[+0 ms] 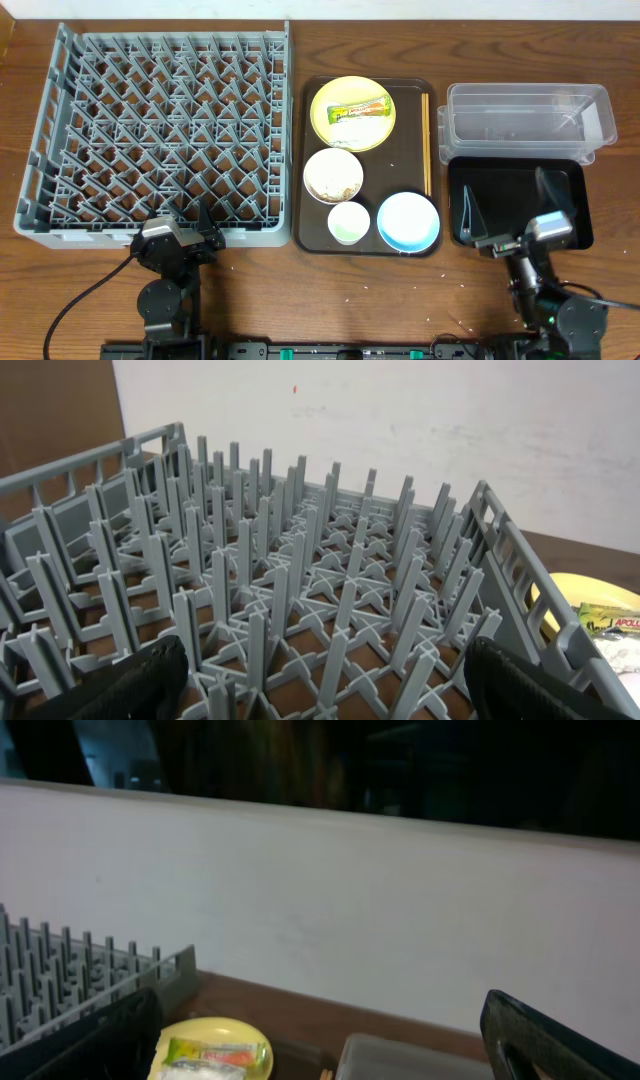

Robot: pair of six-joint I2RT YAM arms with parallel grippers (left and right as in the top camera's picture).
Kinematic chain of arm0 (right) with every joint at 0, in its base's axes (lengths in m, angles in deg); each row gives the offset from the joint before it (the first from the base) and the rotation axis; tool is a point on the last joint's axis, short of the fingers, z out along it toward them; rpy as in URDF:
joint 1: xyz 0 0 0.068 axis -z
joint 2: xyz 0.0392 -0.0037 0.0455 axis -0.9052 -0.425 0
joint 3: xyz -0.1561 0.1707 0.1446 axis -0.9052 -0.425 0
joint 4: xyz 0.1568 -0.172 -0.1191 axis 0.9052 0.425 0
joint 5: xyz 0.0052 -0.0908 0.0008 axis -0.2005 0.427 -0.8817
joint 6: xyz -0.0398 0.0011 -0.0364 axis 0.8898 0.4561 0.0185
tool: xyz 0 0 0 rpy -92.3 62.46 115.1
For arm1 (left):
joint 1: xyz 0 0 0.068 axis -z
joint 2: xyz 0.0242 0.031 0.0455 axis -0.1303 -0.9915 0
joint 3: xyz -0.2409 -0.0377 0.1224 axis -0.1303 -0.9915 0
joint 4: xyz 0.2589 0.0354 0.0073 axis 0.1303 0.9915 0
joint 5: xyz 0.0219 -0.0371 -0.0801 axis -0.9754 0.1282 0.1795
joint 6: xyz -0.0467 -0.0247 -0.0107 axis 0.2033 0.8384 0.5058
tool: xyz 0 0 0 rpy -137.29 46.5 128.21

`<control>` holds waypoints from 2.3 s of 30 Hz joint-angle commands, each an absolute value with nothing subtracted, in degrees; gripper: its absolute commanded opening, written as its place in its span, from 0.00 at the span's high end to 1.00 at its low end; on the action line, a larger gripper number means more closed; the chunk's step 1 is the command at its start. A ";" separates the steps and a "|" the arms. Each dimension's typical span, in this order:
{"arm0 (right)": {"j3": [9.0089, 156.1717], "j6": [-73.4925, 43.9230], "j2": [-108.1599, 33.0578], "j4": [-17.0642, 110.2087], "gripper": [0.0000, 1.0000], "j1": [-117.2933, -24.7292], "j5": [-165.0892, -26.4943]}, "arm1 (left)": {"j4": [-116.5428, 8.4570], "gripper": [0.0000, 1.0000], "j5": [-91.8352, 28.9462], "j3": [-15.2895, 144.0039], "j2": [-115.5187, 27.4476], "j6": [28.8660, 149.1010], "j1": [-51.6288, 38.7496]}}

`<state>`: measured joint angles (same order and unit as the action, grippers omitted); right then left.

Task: Sort waste into correct bins and load items into the dishwasher
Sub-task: 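Reach the right gripper over the yellow plate and grasp the wrapper and tissue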

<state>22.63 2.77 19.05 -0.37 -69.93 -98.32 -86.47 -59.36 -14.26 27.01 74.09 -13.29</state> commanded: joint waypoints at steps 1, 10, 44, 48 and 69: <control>29.38 5.63 12.27 -0.50 0.01 -69.51 -102.51 | -84.06 0.11 -59.53 -15.29 27.38 73.54 -13.53; 50.67 4.86 -10.15 3.02 0.01 -69.54 -116.15 | -84.06 0.11 -59.53 -15.29 27.38 73.54 -13.53; 117.66 5.39 -83.31 63.78 0.01 -84.03 -113.33 | -84.06 0.11 -59.53 -15.29 27.38 73.54 -13.53; 117.62 5.43 -85.98 63.54 0.01 -84.53 -114.75 | -84.06 0.11 -59.53 -15.29 27.38 73.54 -13.53; 117.55 -64.62 -91.33 59.30 0.01 -93.49 -73.84 | -84.06 0.11 -59.53 -15.29 27.38 73.54 -13.53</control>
